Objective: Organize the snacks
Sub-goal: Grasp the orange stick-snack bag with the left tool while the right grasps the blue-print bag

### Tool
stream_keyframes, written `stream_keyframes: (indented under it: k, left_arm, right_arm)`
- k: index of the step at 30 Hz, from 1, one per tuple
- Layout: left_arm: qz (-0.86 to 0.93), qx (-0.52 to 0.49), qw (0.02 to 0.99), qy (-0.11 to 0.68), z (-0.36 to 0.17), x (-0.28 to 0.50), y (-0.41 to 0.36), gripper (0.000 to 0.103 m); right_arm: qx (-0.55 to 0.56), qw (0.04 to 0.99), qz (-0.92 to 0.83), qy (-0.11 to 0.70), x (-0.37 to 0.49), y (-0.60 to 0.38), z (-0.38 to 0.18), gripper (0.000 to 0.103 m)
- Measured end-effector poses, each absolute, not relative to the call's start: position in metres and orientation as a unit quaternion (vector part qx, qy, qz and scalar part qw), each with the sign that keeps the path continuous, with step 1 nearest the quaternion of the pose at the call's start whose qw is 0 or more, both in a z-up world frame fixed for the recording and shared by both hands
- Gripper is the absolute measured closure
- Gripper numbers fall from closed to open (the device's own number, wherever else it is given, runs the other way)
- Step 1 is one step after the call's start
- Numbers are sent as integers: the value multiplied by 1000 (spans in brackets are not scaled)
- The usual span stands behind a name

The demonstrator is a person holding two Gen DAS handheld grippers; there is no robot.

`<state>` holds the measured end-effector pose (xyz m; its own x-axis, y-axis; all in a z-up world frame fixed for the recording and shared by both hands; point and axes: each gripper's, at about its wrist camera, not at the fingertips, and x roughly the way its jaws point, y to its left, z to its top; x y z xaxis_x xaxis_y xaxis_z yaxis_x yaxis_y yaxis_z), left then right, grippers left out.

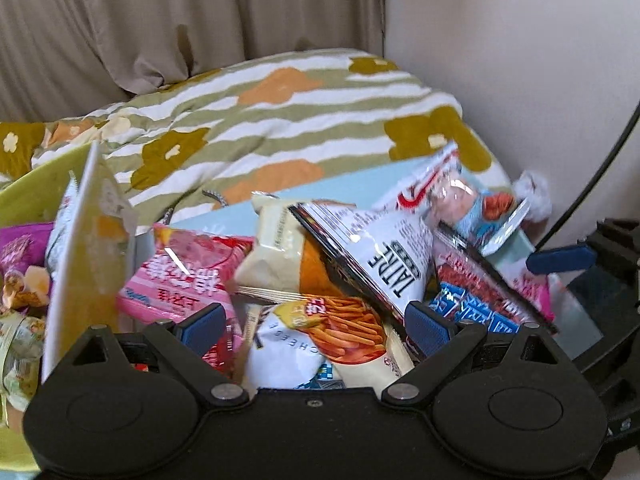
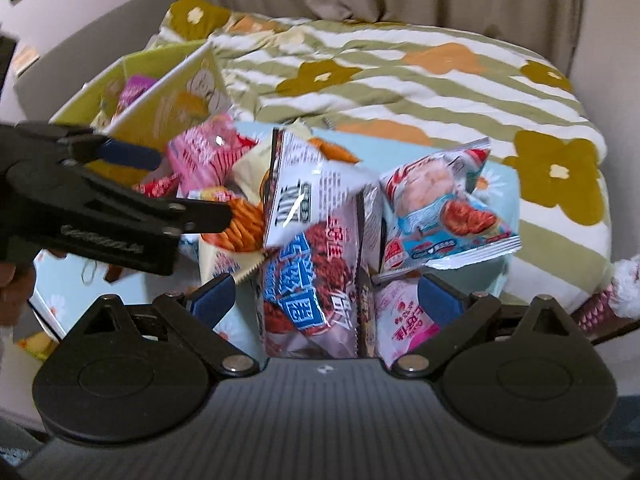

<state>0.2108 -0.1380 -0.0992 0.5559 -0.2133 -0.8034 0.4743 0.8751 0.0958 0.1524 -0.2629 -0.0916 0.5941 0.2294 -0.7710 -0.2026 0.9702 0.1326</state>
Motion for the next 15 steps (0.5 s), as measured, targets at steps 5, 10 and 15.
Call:
stream_keyframes:
  k: [5, 10, 15]
  left_arm:
    - [-206, 187, 857, 434, -108, 211, -151, 5]
    - [-218, 215, 841, 446, -114, 209, -157, 5]
    - [-217, 236, 833, 450, -123, 212, -163, 5]
  right_arm:
    - [-3, 890, 142, 433, 158, -262, -103, 0]
    - [-11, 886, 166, 433, 155, -262, -112, 0]
    - [-24, 881, 179, 438, 157, -255, -126, 8]
